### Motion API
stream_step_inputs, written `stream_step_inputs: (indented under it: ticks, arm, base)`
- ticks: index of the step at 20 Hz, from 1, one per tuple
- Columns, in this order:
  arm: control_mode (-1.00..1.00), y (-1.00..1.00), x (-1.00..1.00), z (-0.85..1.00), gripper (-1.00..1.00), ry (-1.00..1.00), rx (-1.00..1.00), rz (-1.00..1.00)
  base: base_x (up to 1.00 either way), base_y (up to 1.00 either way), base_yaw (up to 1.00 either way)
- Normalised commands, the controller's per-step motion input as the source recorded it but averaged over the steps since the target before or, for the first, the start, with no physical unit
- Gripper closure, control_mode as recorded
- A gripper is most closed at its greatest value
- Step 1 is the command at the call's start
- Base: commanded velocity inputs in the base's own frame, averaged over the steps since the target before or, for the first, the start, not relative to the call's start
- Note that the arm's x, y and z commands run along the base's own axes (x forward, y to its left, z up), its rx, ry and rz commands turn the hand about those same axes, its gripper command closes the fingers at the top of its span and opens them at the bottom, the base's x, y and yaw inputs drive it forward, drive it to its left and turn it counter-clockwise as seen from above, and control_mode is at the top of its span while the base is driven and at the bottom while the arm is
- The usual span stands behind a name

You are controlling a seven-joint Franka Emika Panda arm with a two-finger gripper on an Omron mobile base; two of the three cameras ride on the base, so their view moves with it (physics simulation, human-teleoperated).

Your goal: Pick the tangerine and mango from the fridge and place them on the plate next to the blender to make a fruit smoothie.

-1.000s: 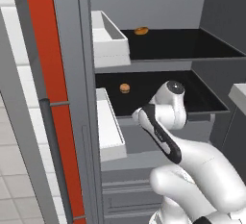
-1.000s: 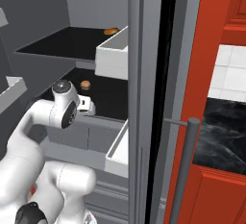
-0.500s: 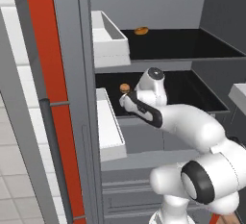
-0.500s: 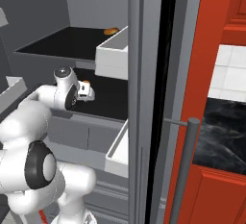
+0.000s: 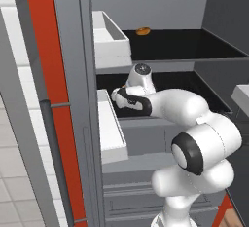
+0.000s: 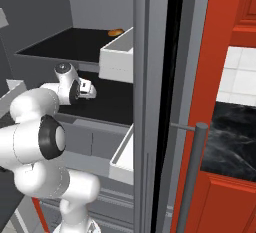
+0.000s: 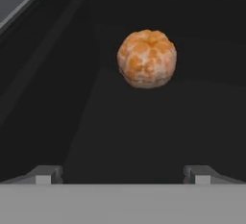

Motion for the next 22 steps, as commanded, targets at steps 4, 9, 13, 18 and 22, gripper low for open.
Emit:
stream_step_inputs:
  ticks: [4,9,13,18,22]
  arm:
    - [-1.00,-0.33,0.33,-0.06,-1.00,0.00,0.00,0.00]
    - [-1.00,-0.04,0.51,-0.01,-1.00,0.00,0.00,0.00]
    - [-1.00,0.05,0.58,-0.06,-1.00,0.00,0.00,0.00]
    - [-1.00,0.03,0.62,-0.14,-1.00,0.00,0.00,-0.01]
    - [-1.00,0.11,0.58,-0.20,-1.00,0.00,0.00,-0.02]
  base:
    - [0.00,0.00,0.00]
    - [0.00,0.00,0.00]
    - [0.00,0.00,0.00]
    - [0.00,0.00,0.00]
    - [0.00,0.00,0.00]
